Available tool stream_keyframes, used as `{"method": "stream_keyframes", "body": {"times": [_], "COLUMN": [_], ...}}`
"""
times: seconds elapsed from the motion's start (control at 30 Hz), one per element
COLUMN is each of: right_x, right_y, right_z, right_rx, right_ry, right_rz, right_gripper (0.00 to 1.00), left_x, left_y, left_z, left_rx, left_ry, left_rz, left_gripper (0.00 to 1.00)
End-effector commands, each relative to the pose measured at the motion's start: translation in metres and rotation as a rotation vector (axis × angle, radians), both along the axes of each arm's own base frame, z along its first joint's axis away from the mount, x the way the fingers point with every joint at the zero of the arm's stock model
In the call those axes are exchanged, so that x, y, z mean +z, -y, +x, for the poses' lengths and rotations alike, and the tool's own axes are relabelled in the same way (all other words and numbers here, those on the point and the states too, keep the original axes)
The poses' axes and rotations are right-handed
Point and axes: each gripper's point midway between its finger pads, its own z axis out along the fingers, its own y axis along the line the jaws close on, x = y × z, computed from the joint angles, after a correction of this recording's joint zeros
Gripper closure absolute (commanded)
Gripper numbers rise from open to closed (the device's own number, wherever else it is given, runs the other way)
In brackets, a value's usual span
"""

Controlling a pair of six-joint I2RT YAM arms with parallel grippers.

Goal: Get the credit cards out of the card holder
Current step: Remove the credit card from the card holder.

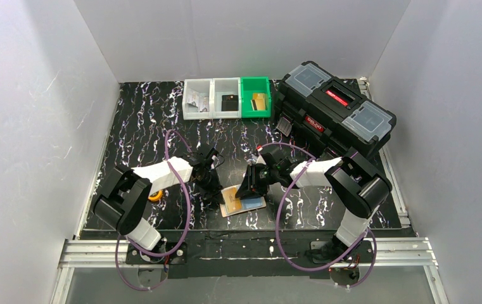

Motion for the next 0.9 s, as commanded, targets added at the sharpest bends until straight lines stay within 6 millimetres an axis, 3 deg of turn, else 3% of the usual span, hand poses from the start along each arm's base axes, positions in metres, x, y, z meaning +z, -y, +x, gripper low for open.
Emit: {"method": "stream_keyframes", "body": {"times": [0.0, 0.4, 0.87], "right_x": [0.007, 0.011, 0.003], "right_y": [-0.002, -0.010, -0.015], "right_z": [0.005, -0.001, -0.005], "right_rx": [-0.011, 0.032, 0.059], "right_ry": [0.030, 0.019, -0.011], "right_rz": [0.013, 0.066, 0.053], "right_gripper": [0.65, 0.75, 0.74], "left_x": [-0.038, -0.038, -0.038], "left_y": [-0.039, -0.036, -0.034], "left_z": [-0.028, -0.026, -0.025], "left_rx": [-0.013, -0.019, -0.024], "left_ry": [-0.082, -0.085, -0.086], "left_rz": [0.206, 0.197, 0.193], "left_gripper": [1.00, 1.00, 1.00]}}
